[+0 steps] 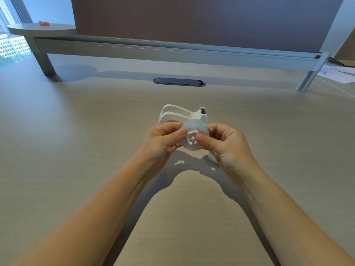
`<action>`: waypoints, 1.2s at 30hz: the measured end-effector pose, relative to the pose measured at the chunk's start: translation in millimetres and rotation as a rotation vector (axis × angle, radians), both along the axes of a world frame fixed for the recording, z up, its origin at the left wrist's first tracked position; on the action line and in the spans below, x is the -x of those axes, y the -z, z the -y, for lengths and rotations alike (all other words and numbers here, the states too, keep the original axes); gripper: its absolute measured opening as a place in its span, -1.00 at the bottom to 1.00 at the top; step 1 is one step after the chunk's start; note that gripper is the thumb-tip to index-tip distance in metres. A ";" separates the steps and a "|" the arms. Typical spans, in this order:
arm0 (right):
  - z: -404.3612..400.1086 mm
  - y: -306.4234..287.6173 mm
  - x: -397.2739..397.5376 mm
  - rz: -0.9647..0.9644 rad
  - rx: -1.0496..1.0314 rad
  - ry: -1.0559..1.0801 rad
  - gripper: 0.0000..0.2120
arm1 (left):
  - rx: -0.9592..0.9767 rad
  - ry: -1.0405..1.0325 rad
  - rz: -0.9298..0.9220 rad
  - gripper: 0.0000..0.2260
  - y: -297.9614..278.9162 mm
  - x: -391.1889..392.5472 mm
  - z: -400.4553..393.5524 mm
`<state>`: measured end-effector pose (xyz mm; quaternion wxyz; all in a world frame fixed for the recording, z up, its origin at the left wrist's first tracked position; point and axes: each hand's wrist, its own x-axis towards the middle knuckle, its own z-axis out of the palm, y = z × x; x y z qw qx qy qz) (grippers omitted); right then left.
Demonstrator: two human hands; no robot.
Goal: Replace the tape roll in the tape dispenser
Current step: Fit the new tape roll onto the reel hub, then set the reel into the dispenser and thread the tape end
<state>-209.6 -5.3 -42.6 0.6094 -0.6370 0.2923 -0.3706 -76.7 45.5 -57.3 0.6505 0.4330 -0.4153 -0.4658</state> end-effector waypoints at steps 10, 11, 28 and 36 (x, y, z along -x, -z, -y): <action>0.1 4.4 -1.4 -0.023 0.060 0.047 -0.89 | -0.008 -0.019 0.088 -0.88 -2.6 1.5 -2.1; -0.1 4.6 -1.7 -0.026 0.052 0.045 -0.89 | -0.009 -0.033 0.116 -0.87 -2.2 1.7 -2.7; 47.3 -6.7 -27.6 -0.354 0.409 0.300 -0.67 | -0.040 -0.302 0.483 -0.88 -40.6 -47.7 34.4; 68.9 5.4 -46.6 -0.526 0.429 0.175 -0.57 | -0.108 -0.237 0.620 -0.92 -35.9 -61.6 55.4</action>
